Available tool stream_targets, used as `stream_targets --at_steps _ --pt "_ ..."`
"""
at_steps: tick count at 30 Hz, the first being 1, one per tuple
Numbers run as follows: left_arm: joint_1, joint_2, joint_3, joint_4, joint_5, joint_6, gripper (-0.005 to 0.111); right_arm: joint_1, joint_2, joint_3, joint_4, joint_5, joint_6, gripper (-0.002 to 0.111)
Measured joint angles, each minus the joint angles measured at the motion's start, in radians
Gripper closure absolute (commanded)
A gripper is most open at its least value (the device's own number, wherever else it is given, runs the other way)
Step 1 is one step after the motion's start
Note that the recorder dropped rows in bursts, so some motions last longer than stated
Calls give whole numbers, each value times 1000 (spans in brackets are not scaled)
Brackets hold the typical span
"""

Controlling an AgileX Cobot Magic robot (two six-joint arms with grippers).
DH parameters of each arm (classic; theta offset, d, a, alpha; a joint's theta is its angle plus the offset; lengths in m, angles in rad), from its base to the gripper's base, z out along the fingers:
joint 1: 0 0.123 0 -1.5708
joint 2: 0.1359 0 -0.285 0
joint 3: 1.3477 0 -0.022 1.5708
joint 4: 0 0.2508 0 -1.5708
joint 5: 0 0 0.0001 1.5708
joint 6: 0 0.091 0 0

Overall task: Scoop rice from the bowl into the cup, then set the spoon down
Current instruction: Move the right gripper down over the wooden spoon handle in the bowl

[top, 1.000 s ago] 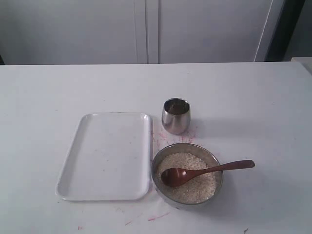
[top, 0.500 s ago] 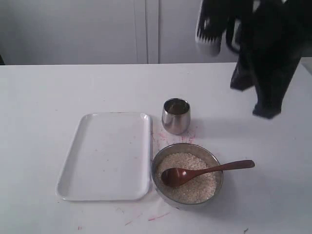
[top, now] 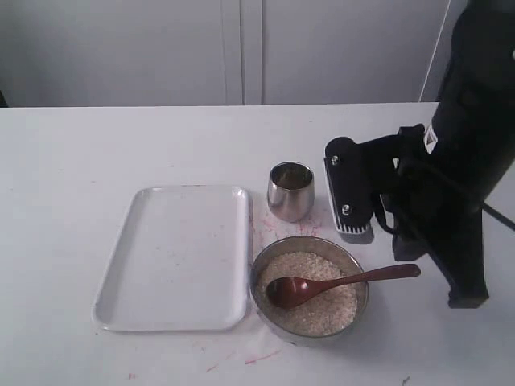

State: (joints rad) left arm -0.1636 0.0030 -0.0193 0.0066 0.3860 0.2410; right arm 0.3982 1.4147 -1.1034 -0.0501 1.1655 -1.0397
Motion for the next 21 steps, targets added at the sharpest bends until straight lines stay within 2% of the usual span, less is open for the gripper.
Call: stream_targets --at_steps 10,21 --pt "0 0 0 0 0 0 92 2 0 104 50 -103 -24 106" --pt "0 0 0 0 0 0 92 2 -2 148 50 -181 -71 66"
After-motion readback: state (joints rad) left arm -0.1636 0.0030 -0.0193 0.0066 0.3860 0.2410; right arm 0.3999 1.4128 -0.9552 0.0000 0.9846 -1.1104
